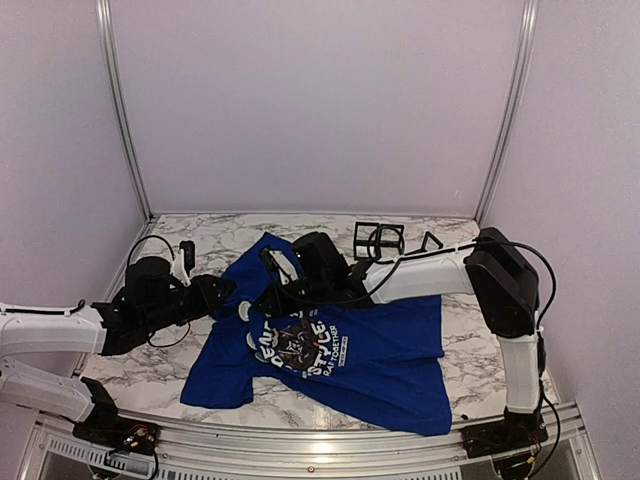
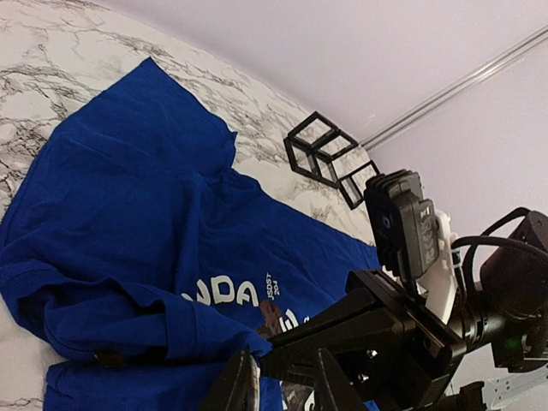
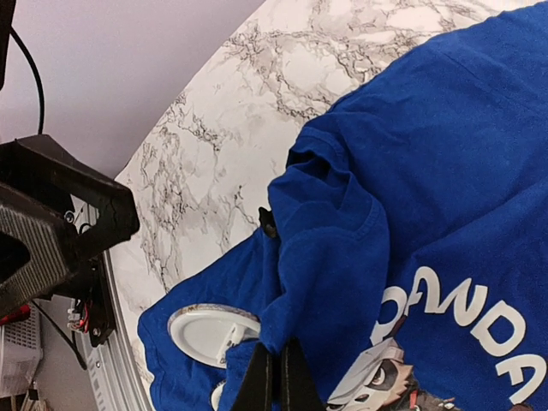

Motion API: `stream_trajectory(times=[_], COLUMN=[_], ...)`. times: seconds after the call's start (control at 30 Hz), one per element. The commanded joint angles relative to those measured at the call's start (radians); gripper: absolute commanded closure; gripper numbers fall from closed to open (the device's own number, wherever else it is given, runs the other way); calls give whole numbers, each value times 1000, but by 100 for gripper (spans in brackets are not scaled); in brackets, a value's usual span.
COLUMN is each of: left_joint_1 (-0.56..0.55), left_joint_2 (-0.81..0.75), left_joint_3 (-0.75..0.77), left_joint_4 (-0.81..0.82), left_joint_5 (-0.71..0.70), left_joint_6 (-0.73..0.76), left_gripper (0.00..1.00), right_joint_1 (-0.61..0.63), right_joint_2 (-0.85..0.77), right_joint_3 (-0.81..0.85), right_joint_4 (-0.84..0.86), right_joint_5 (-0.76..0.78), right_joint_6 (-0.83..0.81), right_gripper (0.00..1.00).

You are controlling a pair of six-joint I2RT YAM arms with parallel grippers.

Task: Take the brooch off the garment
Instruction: Pass from the right arm to the left

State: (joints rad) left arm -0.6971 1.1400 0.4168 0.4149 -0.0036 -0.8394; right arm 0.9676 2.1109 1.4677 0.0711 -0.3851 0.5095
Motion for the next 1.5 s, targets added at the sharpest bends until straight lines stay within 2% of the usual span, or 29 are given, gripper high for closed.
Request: stream_trajectory(times=[0.0,0.17,0.37,0.63,0.9,1.27,1.47], left_joint_1=[10,10,11,16,46,53,53], left_joint_2=[29,94,133,93,52,134,150], left_joint_3=[121,205,248,251,253,275,271], left_joint_4=[-313,-456,-523,-532,-553,-536,-518], left_joint_5=[183,209,179,146,121,204,217], left_joint_6=[146,212,224,216,227,266,263], left_gripper=[74,75,80,74,74,77,82], right_joint_1=[12,19,21,22,23,25,29], right_joint_2=[-27,-25,-26,-25,-20,-22,-17], right_joint_3=[54,62,60,60,62,65,71], right_joint_4=[-44,-52,-56,-57,-57,-60,-62], right_joint_5=[38,45,49,48,45,49,48], right_joint_6=[-38,-44,-48,-50,-50,-51,-51], right_gripper=[100,100,100,100,100,100,100])
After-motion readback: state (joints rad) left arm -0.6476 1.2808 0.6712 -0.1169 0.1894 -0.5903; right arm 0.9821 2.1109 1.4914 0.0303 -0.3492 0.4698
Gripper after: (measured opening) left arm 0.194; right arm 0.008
